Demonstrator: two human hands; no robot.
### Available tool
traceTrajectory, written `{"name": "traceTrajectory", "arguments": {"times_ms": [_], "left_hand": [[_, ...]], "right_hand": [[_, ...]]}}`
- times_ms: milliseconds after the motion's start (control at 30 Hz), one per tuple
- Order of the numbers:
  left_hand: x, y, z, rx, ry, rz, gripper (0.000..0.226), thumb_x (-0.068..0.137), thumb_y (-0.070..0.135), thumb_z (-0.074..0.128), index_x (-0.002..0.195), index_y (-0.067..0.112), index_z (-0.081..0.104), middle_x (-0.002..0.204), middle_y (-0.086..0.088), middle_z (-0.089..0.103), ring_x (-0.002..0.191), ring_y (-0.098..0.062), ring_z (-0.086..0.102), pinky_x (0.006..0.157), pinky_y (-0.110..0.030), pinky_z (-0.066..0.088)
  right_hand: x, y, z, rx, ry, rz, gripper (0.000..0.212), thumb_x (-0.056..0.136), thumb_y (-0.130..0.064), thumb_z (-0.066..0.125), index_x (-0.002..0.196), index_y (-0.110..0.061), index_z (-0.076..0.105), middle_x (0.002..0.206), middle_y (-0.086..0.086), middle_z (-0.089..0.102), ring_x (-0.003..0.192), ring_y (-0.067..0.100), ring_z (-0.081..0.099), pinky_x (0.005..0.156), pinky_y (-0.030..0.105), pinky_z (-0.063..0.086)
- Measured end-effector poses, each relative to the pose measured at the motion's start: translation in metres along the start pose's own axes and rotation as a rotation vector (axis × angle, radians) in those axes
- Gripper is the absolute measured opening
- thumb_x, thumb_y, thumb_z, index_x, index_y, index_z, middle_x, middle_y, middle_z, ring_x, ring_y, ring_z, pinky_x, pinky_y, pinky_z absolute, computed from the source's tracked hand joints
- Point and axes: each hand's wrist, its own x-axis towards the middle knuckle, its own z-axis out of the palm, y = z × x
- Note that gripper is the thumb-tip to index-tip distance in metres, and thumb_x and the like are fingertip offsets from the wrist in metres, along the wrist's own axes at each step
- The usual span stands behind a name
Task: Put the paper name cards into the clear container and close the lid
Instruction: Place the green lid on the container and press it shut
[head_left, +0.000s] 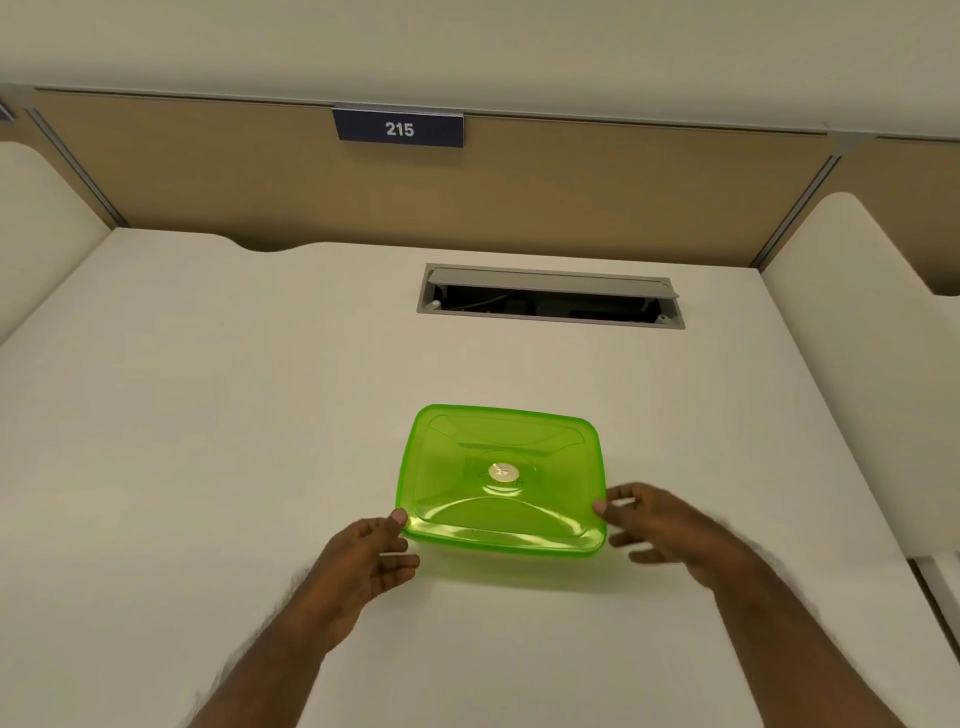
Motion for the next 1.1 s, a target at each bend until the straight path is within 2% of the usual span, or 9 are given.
{"name": "traceTrajectory", "arguments": {"times_ms": [67, 167, 267, 400, 500, 600, 733, 933, 1100], "left_hand": [[-0.010, -0.014, 0.010, -0.019, -0.007, -0.063, 0.033, 0.084, 0.029, 0.069, 0.101, 0.002, 0.060, 0.087, -0.015, 0.060, 0.074, -0.031, 0.068, 0.074, -0.041, 0.058], [-0.025, -0.030, 0.035, 0.058, -0.159, -0.165, 0.049, 0.074, 0.039, 0.073, 0.105, 0.003, 0.063, 0.089, -0.013, 0.068, 0.071, -0.026, 0.070, 0.067, -0.037, 0.058], [-0.027, -0.032, 0.064, 0.069, -0.234, -0.167, 0.040, 0.084, 0.037, 0.068, 0.109, 0.006, 0.064, 0.096, -0.010, 0.074, 0.076, -0.024, 0.071, 0.068, -0.035, 0.057], [-0.024, -0.032, 0.089, 0.044, -0.121, -0.105, 0.029, 0.086, 0.032, 0.069, 0.098, 0.006, 0.065, 0.092, -0.007, 0.077, 0.072, -0.020, 0.073, 0.062, -0.031, 0.058], [-0.022, -0.034, 0.096, 0.026, -0.036, -0.044, 0.027, 0.083, 0.030, 0.073, 0.091, 0.005, 0.063, 0.090, -0.007, 0.077, 0.069, -0.018, 0.074, 0.057, -0.028, 0.057], [-0.017, -0.028, 0.099, 0.034, -0.025, 0.007, 0.028, 0.084, 0.029, 0.073, 0.091, 0.005, 0.060, 0.093, -0.009, 0.075, 0.070, -0.017, 0.074, 0.058, -0.028, 0.056], [-0.004, -0.012, 0.112, 0.092, -0.066, 0.062, 0.025, 0.086, 0.025, 0.071, 0.091, 0.005, 0.057, 0.090, -0.009, 0.070, 0.071, -0.019, 0.075, 0.058, -0.028, 0.057], [0.032, 0.038, 0.165, 0.257, -0.147, 0.165, 0.021, 0.088, 0.021, 0.068, 0.085, 0.013, 0.049, 0.082, -0.006, 0.062, 0.065, -0.019, 0.068, 0.058, -0.030, 0.056], [0.058, 0.064, 0.223, 0.376, -0.272, 0.109, 0.020, 0.086, 0.011, 0.069, 0.081, 0.014, 0.050, 0.083, -0.008, 0.061, 0.064, -0.018, 0.059, 0.060, -0.031, 0.054]], "right_hand": [[0.015, -0.019, -0.006, -0.040, 0.079, -0.069, 0.037, 0.085, -0.045, 0.065, 0.115, -0.023, 0.058, 0.108, -0.002, 0.069, 0.090, 0.018, 0.066, 0.078, 0.034, 0.051], [0.041, -0.045, -0.007, -0.100, 0.129, -0.166, 0.042, 0.088, -0.048, 0.061, 0.119, -0.020, 0.059, 0.112, 0.004, 0.066, 0.100, 0.024, 0.065, 0.080, 0.038, 0.054], [0.060, -0.060, -0.009, -0.109, 0.140, -0.158, 0.041, 0.089, -0.047, 0.061, 0.107, -0.010, 0.065, 0.108, 0.009, 0.066, 0.092, 0.025, 0.064, 0.081, 0.041, 0.056], [0.072, -0.064, -0.020, -0.107, 0.129, -0.145, 0.038, 0.089, -0.039, 0.063, 0.099, -0.003, 0.066, 0.099, 0.010, 0.067, 0.080, 0.020, 0.063, 0.077, 0.039, 0.056], [0.071, -0.064, -0.029, -0.156, 0.059, -0.141, 0.032, 0.092, -0.034, 0.061, 0.098, -0.003, 0.067, 0.099, 0.008, 0.067, 0.087, 0.020, 0.063, 0.072, 0.033, 0.055], [0.065, -0.055, -0.039, -0.058, 0.016, -0.166, 0.026, 0.093, -0.030, 0.059, 0.093, -0.005, 0.064, 0.102, 0.012, 0.069, 0.093, 0.022, 0.064, 0.078, 0.033, 0.057], [0.049, -0.029, -0.058, 0.097, 0.049, -0.209, 0.021, 0.094, -0.026, 0.058, 0.091, -0.006, 0.064, 0.104, 0.016, 0.070, 0.092, 0.023, 0.067, 0.080, 0.034, 0.057], [0.029, 0.019, -0.089, 0.408, 0.207, -0.205, 0.023, 0.095, -0.019, 0.055, 0.098, 0.002, 0.063, 0.101, 0.017, 0.067, 0.087, 0.024, 0.064, 0.072, 0.031, 0.059], [0.021, 0.045, -0.102, 0.652, 0.385, -0.203, 0.017, 0.095, -0.015, 0.055, 0.098, 0.001, 0.062, 0.104, 0.016, 0.064, 0.084, 0.023, 0.062, 0.065, 0.023, 0.060]]}}
